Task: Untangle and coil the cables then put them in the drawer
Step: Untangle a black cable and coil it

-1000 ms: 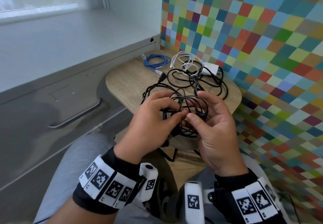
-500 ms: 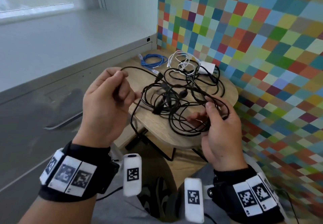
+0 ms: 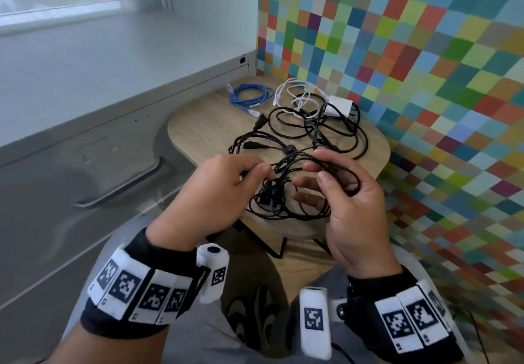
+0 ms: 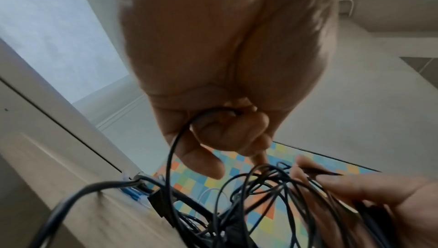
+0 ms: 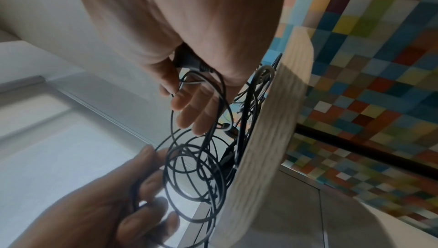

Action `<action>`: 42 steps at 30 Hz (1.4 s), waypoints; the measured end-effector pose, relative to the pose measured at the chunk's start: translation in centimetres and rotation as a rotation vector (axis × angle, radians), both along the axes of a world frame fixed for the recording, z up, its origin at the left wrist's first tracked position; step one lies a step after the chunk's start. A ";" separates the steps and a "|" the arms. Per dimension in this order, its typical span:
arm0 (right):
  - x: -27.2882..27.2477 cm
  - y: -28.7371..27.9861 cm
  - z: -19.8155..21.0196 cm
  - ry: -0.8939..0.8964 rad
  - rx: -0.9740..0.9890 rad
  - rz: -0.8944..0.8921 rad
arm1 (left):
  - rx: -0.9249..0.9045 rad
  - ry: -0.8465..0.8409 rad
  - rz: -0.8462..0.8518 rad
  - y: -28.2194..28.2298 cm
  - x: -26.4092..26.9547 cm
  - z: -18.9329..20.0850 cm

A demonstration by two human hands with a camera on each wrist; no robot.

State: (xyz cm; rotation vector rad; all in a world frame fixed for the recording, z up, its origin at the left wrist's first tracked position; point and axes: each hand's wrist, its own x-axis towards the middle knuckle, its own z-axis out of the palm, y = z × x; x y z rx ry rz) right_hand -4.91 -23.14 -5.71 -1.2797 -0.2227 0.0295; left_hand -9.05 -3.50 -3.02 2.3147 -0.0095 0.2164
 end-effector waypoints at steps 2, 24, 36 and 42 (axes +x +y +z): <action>0.1 0.0 -0.2 -0.001 -0.016 -0.010 | -0.077 -0.067 -0.024 -0.4 -0.1 0.1; -0.1 -0.1 -0.4 0.034 0.018 0.094 | -0.168 -0.050 0.238 1.8 0.2 -0.2; -0.9 0.2 0.1 -0.029 -0.067 0.167 | 0.087 0.128 0.127 -2.0 -0.1 0.7; -0.8 0.1 0.0 -0.001 -0.011 0.175 | 0.162 0.078 0.161 -1.5 0.2 0.2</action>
